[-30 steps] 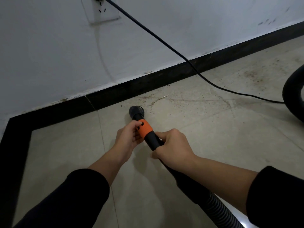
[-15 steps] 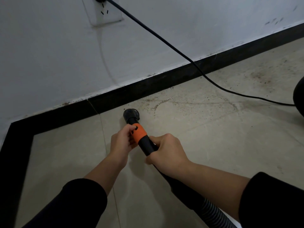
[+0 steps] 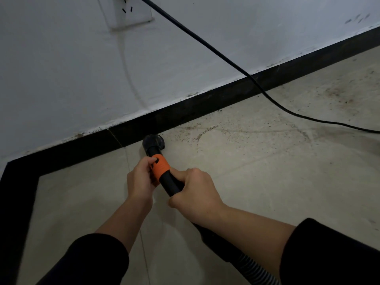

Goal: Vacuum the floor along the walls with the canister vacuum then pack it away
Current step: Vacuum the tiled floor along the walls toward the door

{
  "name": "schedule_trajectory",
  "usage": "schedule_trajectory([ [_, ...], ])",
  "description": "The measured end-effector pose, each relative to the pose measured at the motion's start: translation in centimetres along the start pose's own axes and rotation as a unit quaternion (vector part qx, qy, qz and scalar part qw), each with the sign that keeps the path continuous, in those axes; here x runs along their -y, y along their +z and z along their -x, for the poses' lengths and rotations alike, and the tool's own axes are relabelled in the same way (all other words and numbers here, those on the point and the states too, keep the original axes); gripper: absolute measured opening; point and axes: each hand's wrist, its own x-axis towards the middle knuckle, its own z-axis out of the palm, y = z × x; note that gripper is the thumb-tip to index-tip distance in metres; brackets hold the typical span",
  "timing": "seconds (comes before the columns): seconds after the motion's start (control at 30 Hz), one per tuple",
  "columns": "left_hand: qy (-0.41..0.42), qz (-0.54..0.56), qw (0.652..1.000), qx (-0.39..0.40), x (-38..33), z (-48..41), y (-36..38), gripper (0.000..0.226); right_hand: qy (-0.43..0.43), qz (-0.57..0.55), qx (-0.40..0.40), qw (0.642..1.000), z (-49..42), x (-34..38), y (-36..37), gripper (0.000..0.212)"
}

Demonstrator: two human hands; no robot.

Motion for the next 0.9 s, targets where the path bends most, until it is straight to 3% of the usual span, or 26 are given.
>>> schedule_trajectory([
  [0.27,0.006,0.003,1.000,0.007,-0.7,-1.5,0.6,0.009,0.008,-0.015,-0.005,1.000,-1.7,0.1,0.0,0.052],
  [0.9,0.000,0.009,0.999,0.049,-0.1,-1.5,3.6,0.009,0.019,-0.021,-0.029,0.999,-1.7,-1.4,-2.4,0.056],
])
